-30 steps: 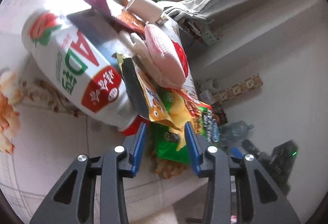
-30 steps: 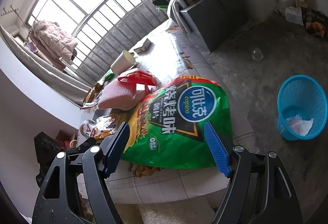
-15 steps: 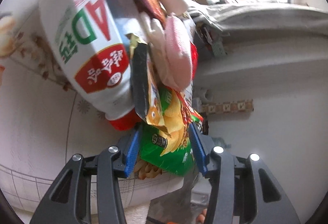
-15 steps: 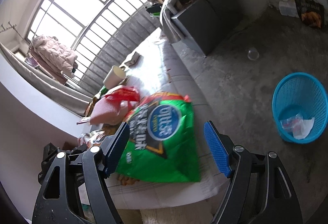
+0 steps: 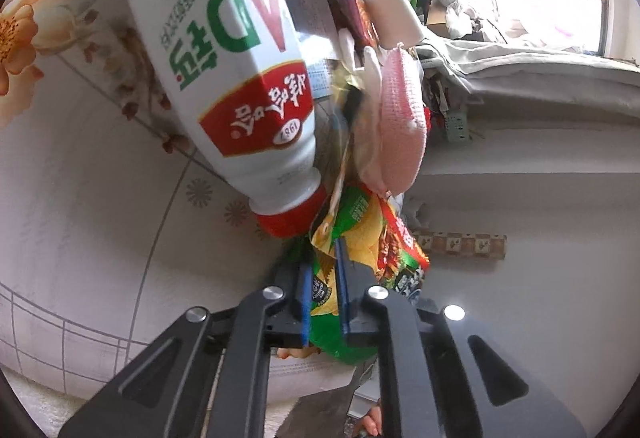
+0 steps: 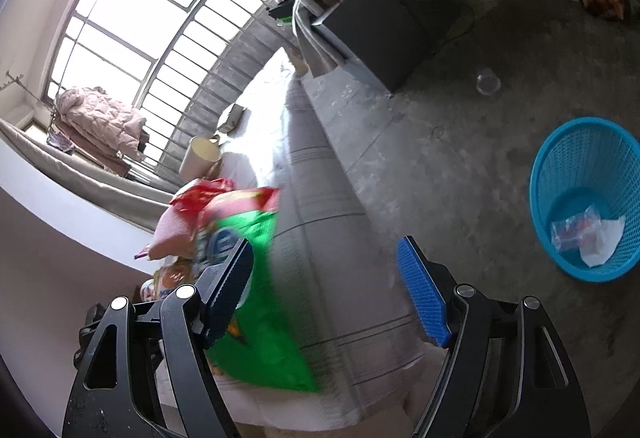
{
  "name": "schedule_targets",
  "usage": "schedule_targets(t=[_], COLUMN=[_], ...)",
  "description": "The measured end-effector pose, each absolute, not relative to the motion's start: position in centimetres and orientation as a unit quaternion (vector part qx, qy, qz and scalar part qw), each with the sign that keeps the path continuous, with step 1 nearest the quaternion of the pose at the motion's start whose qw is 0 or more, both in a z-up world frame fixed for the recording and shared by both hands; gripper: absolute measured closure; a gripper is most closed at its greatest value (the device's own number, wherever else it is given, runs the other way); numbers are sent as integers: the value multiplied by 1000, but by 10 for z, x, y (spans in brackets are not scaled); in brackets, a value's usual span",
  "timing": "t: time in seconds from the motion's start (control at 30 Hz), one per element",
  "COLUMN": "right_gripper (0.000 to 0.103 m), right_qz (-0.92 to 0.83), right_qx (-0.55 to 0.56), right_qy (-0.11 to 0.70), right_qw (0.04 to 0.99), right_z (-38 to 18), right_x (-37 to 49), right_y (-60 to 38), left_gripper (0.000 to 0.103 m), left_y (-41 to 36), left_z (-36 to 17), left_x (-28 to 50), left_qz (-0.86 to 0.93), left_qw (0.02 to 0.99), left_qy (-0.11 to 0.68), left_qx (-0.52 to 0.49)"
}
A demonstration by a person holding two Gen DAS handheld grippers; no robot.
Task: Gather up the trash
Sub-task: 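Hold snack bag with left tool while right tool reaches clear plastic cup on floor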
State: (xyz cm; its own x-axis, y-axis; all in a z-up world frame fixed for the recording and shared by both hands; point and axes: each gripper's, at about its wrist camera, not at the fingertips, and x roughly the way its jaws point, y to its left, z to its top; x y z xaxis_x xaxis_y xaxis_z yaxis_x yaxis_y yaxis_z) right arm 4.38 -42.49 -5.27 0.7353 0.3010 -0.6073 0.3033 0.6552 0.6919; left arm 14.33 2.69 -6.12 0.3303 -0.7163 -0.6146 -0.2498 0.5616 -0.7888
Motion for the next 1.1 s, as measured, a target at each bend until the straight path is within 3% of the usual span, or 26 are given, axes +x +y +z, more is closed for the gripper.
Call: schedule_targets(t=[0.3, 0.4, 0.47, 0.8, 1.07, 1.1], right_gripper=[30, 13, 8, 8, 8, 8], right_qz=[-63, -96, -117, -219, -260, -263], right_qx=[360, 314, 278, 131, 202, 215], right_qy=[377, 423, 455, 532, 554, 558], right_qw=[851, 845, 838, 807, 765, 757], right_z=[-69, -91, -108, -227, -328, -339], right_x=[89, 135, 171, 346, 422, 430], right_y=[-496, -523, -537, -620, -703, -710], left_gripper=[95, 95, 95, 95, 95, 101], left_y=[24, 24, 22, 8, 12, 12], left_z=[-43, -35, -31, -31, -37, -39], left_x=[140, 140, 142, 166, 178, 179], left_qz=[-200, -213, -226, -273, -227, -217], left_qw=[714, 726, 730, 710, 720, 717], left_qy=[564, 564, 566, 593, 610, 617], left_qx=[-363, -330, -310, -263, -242, -240])
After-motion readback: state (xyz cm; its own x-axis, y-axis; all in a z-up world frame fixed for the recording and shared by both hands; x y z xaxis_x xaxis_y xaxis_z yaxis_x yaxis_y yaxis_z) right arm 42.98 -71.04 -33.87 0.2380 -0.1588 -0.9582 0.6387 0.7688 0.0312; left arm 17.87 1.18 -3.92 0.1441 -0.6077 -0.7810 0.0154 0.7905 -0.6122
